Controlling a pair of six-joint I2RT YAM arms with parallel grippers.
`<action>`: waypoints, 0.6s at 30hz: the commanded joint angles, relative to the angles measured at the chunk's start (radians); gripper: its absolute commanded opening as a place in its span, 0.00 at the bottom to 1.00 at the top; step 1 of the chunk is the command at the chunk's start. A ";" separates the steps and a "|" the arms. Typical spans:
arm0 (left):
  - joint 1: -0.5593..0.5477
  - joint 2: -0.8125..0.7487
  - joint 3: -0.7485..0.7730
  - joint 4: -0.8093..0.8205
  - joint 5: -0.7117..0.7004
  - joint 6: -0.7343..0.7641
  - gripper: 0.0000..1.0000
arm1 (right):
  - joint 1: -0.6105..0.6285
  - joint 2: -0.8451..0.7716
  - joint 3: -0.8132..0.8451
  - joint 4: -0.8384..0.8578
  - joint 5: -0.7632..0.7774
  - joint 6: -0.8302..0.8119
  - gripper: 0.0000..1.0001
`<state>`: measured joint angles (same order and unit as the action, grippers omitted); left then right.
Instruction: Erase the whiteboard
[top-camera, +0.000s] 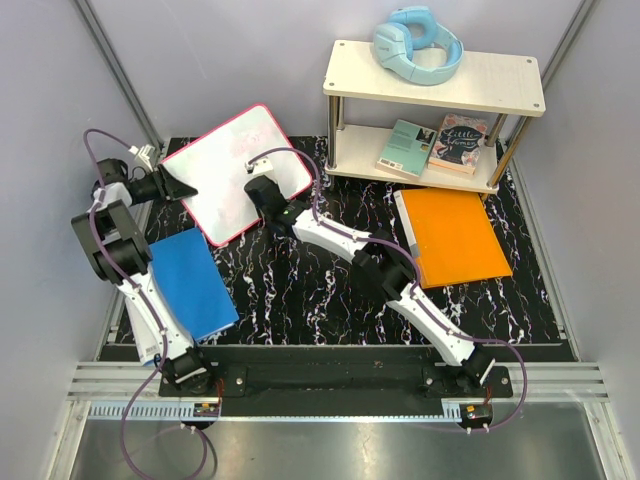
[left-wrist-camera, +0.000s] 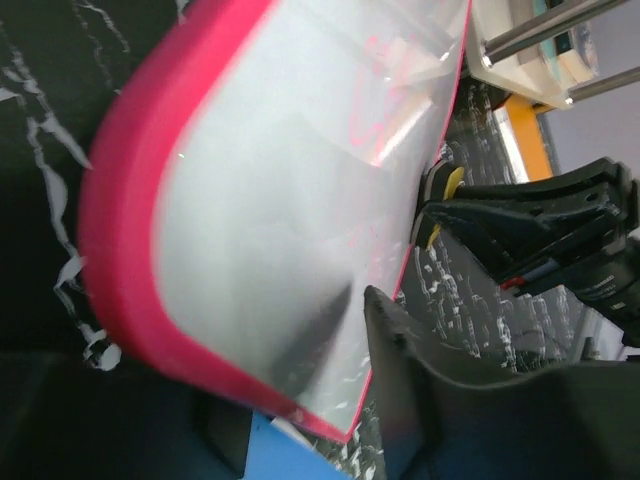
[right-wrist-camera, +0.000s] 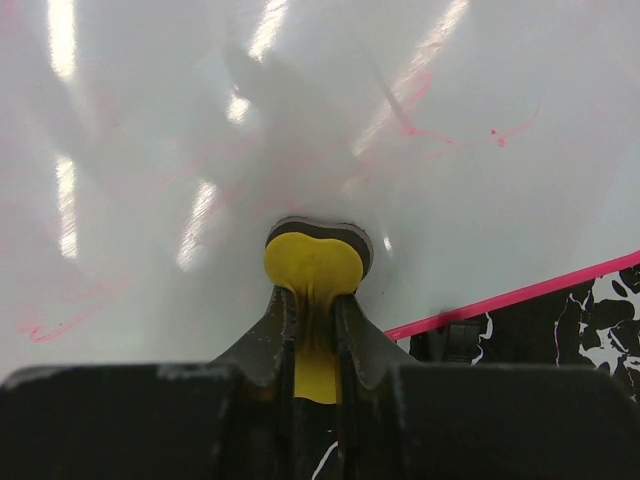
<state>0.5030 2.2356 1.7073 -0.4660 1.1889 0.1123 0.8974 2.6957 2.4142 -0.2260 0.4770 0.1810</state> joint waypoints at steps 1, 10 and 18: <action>-0.030 0.025 0.041 0.079 0.063 -0.059 0.28 | -0.008 -0.030 0.003 -0.075 -0.014 -0.002 0.00; -0.027 -0.019 0.040 0.127 0.124 -0.080 0.00 | -0.009 -0.063 -0.023 -0.073 -0.026 -0.005 0.00; -0.024 -0.040 0.058 0.384 0.146 -0.267 0.00 | -0.009 -0.123 -0.125 -0.047 -0.018 -0.012 0.00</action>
<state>0.4763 2.2597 1.7233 -0.3637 1.3987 -0.0547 0.8871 2.6415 2.3482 -0.2562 0.4763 0.1764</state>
